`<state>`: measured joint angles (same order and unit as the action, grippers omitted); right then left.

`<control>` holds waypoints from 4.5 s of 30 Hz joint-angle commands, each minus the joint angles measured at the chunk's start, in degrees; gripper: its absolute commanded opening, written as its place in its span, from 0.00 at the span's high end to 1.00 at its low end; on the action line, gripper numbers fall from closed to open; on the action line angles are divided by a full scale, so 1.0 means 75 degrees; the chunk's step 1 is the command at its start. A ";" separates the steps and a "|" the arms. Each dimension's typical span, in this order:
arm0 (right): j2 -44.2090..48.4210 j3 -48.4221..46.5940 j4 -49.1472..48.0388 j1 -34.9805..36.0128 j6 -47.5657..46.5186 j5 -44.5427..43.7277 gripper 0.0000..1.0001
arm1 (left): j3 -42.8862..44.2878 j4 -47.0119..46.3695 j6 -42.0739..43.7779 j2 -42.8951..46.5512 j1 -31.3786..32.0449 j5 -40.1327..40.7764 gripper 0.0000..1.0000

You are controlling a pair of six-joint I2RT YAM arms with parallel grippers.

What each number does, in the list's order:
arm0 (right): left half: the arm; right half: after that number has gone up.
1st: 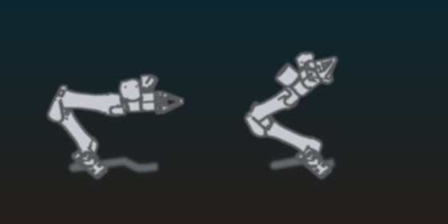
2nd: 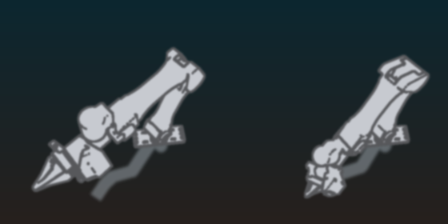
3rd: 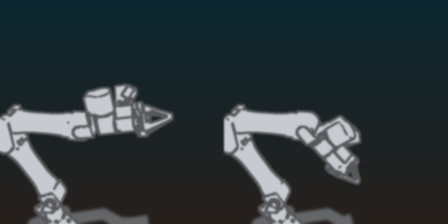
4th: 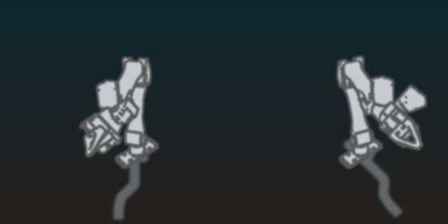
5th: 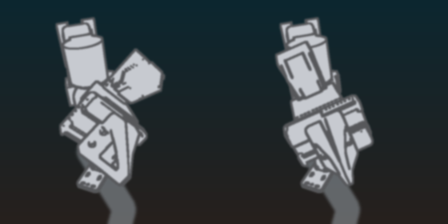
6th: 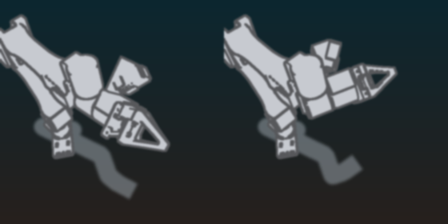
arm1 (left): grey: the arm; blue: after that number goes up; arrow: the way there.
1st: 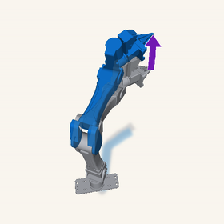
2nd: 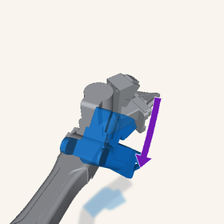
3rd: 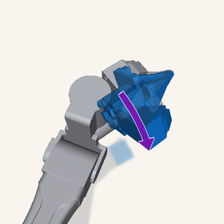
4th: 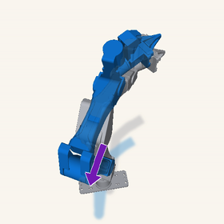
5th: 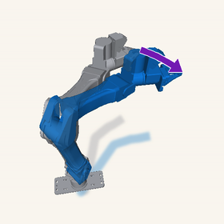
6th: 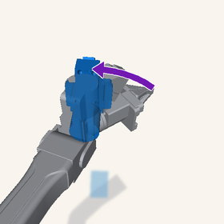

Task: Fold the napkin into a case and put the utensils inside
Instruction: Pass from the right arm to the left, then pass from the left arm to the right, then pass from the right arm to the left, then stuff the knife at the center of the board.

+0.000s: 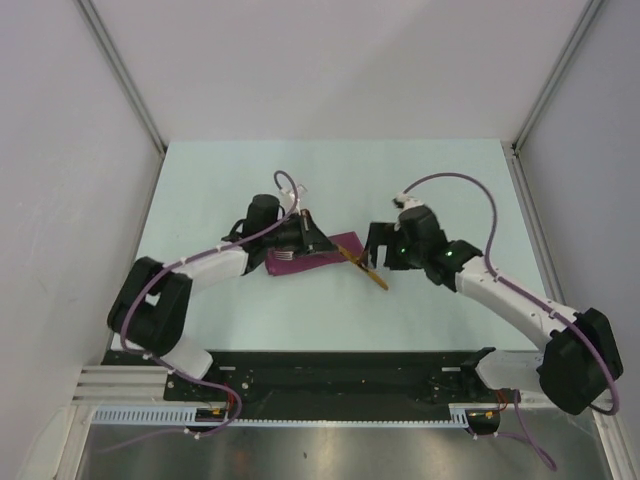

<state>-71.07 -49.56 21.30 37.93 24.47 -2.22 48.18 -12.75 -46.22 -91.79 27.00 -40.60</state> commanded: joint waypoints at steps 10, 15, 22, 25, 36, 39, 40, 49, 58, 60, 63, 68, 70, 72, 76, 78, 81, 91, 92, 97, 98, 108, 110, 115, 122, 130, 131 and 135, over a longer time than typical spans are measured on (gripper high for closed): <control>0.0991 0.0783 -0.1749 -0.1449 0.7656 0.1761 0.00 | -0.1806 -0.2856 0.0514 0.3413 0.1379 0.3584 1.00; 0.1202 0.1193 -0.2544 -0.1145 0.9251 0.0919 0.00 | -0.2299 -0.3186 0.0385 0.3836 0.1837 0.4299 1.00; 0.0628 0.1206 -0.3331 -0.0910 1.0003 0.0672 0.19 | -0.2593 -0.3937 0.0232 0.3918 0.1954 0.4184 1.00; 0.0582 0.1159 -0.3321 -0.1014 0.9991 0.0471 0.38 | -0.2709 -0.3878 0.0279 0.4023 0.1966 0.3902 1.00; 0.0300 0.1428 -0.3743 -0.1624 0.8633 0.1795 1.00 | -0.1095 0.0454 0.2048 0.4199 0.1499 0.2369 0.48; 0.0440 0.1580 -0.3800 -0.1694 0.8597 0.1843 1.00 | -0.1279 0.0318 0.1606 0.4339 0.0702 0.0941 0.12; 0.0452 0.1627 -0.3847 -0.1718 0.8608 0.1877 1.00 | -0.1280 0.0387 0.1557 0.4340 0.0596 0.0844 0.10; 0.0335 0.1534 -0.4047 -0.1812 0.8796 0.2159 1.00 | -0.1338 -0.0361 0.1053 0.3239 0.0489 -0.0212 0.27; 0.0265 0.1510 -0.4094 -0.1671 0.8784 0.2135 1.00 | -0.1526 -0.1276 0.0526 0.2957 0.0478 -0.0376 0.60; 0.0230 0.1487 -0.4117 -0.1624 0.8761 0.2159 1.00 | -0.1503 -0.1288 0.0502 0.2934 0.0489 -0.0388 0.68; 0.0160 0.1417 -0.4071 -0.1507 0.8597 0.2124 1.00 | -0.1491 -0.1125 0.0584 0.2980 0.0431 -0.0294 0.99; -0.0214 0.1184 -0.4609 -0.1553 0.7675 0.2778 0.82 | -0.1794 -0.0283 0.0887 0.3694 -0.0189 0.0080 1.00; -0.0660 0.0693 -0.3785 -0.1624 0.5989 0.3119 0.46 | -0.1936 0.0327 0.1099 0.4219 -0.0702 -0.0001 1.00; -0.1197 0.0083 -0.3625 -0.1589 0.4447 0.3469 0.32 | -0.2100 0.1182 0.1497 0.4549 -0.1126 -0.0175 1.00; -0.2042 -0.0504 -0.2971 -0.1682 0.2767 0.4442 0.29 | -0.2229 0.2601 0.2339 0.4761 -0.2635 -0.0923 1.00; -0.2300 -0.0657 -0.2876 -0.1823 0.2341 0.4735 0.34 | -0.2416 0.2838 0.2389 0.4867 -0.3048 -0.1172 1.00; -0.2571 -0.0763 -0.2489 -0.2151 0.1766 0.4924 0.37 | -0.2090 0.3408 0.2469 0.4856 -0.3365 -0.1185 1.00; -0.3649 -0.1969 -0.1023 -0.2327 -0.0028 0.4877 0.75 | -0.1515 0.5449 0.2914 0.4492 -0.4421 -0.1068 1.00; -0.3777 -0.1970 -0.1047 -0.2327 -0.0063 0.4936 0.84 | -0.1364 0.5601 0.2962 0.4492 -0.4432 -0.1102 1.00; -0.4001 -0.2250 -0.1388 -0.1802 -0.0272 0.5745 0.51 | -0.1771 0.4444 0.2168 0.4610 -0.4433 -0.2155 1.00; -0.3989 -0.2588 -0.1306 -0.1603 -0.0529 0.5757 0.43 | -0.1853 0.4164 0.2108 0.4575 -0.4421 -0.2319 1.00; -0.3497 -0.3025 -0.0590 0.0191 -0.5909 0.4894 0.33 | -0.1550 0.4103 0.2072 0.4340 -0.3859 -0.2813 1.00; -0.3532 -0.2931 -0.0520 0.0576 -0.6772 0.4224 0.31 | -0.1538 0.4079 0.2096 0.4317 -0.3718 -0.2906 1.00; -0.3825 -0.3060 0.0112 0.0872 -0.7574 0.3425 0.31 | -0.1549 0.3915 0.2049 0.4246 -0.3366 -0.3048 1.00; -0.3696 -0.2743 -0.0133 0.1083 -0.7879 0.2945 0.59 | -0.1561 0.3868 0.2061 0.4234 -0.3272 -0.3013 1.00; -0.4129 -0.3282 0.0242 0.1212 -0.8582 0.2570 1.00 | -0.1374 0.4079 0.2073 0.4211 -0.3319 -0.2219 0.64; -0.4153 -0.3306 0.0242 0.1212 -0.8618 0.2488 1.00 | -0.1362 0.4103 0.2049 0.4269 -0.3331 -0.2111 0.58; -0.4165 -0.3411 0.0277 0.1223 -0.8875 0.2593 1.00 | -0.1292 0.4312 0.2095 0.4270 -0.3529 -0.1794 0.52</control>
<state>-102.15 -71.90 24.53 47.33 -39.24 18.92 35.66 17.50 -30.63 -60.73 1.74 -56.03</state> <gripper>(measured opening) 0.208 0.461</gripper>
